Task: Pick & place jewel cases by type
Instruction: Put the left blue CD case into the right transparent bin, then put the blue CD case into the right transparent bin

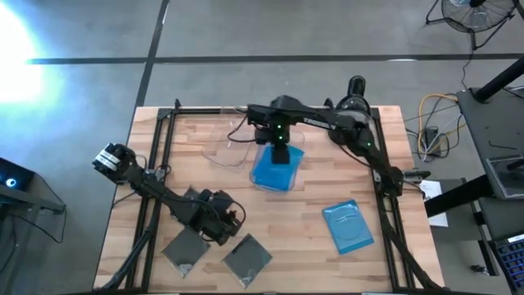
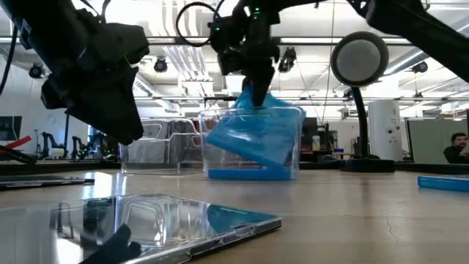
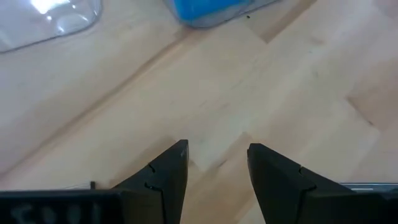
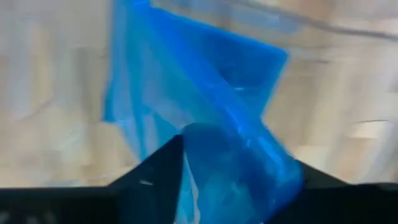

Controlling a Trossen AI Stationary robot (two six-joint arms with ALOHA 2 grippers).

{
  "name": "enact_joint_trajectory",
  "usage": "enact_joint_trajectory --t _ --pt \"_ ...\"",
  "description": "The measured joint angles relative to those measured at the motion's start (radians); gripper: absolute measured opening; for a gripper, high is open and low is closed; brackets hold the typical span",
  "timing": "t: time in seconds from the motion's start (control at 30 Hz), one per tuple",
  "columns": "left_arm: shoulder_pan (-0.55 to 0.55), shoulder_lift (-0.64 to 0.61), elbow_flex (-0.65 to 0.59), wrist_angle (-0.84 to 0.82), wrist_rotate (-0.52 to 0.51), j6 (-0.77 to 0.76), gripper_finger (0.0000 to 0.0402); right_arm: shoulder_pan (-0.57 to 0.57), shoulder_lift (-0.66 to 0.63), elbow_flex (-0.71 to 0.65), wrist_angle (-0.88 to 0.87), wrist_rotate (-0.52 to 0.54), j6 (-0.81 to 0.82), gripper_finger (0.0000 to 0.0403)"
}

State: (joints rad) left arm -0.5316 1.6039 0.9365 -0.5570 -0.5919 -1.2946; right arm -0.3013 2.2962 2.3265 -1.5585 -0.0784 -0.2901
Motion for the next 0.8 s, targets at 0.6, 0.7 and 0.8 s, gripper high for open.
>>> enact_joint_trajectory --t 0.6,0.7,0.8 --pt "0.013 0.000 -0.042 0.008 -0.002 0.012 0.0147 0.037 -0.087 0.011 0.061 0.256 0.246 0.0307" --pt "0.015 0.000 -0.042 0.038 -0.002 0.022 0.0147 0.071 -0.177 -0.050 0.007 0.225 0.326 0.0302" --pt "0.019 -0.001 -0.045 0.079 -0.002 0.055 0.0147 0.108 -0.272 -0.209 -0.008 0.100 0.404 0.0296"
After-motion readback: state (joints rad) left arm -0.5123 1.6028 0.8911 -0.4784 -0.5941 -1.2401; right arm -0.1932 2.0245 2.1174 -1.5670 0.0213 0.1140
